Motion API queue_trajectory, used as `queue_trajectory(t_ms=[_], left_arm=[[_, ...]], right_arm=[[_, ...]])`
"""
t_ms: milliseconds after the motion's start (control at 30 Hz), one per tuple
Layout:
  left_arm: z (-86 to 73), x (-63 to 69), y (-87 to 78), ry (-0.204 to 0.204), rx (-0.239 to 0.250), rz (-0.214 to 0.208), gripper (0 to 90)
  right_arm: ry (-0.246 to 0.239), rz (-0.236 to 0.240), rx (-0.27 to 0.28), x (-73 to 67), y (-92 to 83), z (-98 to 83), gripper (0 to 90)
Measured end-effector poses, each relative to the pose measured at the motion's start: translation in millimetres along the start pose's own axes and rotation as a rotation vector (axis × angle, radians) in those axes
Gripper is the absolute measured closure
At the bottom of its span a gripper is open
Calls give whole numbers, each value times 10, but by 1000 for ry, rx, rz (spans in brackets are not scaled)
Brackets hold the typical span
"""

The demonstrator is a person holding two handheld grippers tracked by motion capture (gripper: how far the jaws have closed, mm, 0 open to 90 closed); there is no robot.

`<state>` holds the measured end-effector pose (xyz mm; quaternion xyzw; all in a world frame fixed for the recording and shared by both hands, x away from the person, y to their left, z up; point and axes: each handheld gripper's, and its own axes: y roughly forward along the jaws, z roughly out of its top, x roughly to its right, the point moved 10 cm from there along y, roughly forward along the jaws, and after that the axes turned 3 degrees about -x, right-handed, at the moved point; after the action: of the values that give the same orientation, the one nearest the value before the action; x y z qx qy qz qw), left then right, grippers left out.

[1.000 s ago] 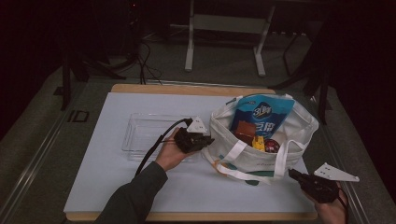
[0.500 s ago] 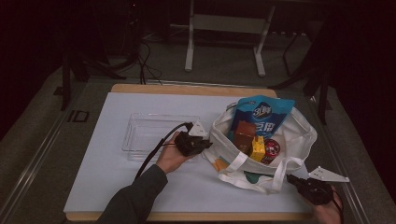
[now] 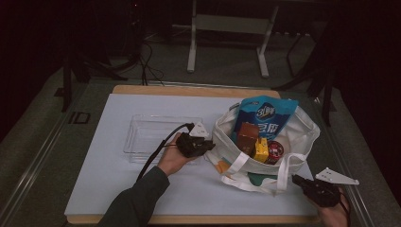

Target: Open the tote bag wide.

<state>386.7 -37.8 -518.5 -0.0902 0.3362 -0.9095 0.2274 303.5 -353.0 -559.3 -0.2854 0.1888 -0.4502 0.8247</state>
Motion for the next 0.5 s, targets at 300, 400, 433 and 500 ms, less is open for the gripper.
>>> queue_trajectory(t_ms=[300, 400, 433, 500], left_arm=[[65, -8, -99, -13, 46, -18, 596], [100, -21, -134, -15, 69, -9, 536], [118, -26, -154, -11, 81, -4, 514], [147, -34, -182, -9, 94, 6, 481]], right_arm=[[30, -22, 59, 48, -139, 118, 628], [30, -21, 83, 45, -193, 172, 567], [23, -17, 89, 35, -212, 190, 542], [9, -9, 99, 1, -243, 227, 502]])
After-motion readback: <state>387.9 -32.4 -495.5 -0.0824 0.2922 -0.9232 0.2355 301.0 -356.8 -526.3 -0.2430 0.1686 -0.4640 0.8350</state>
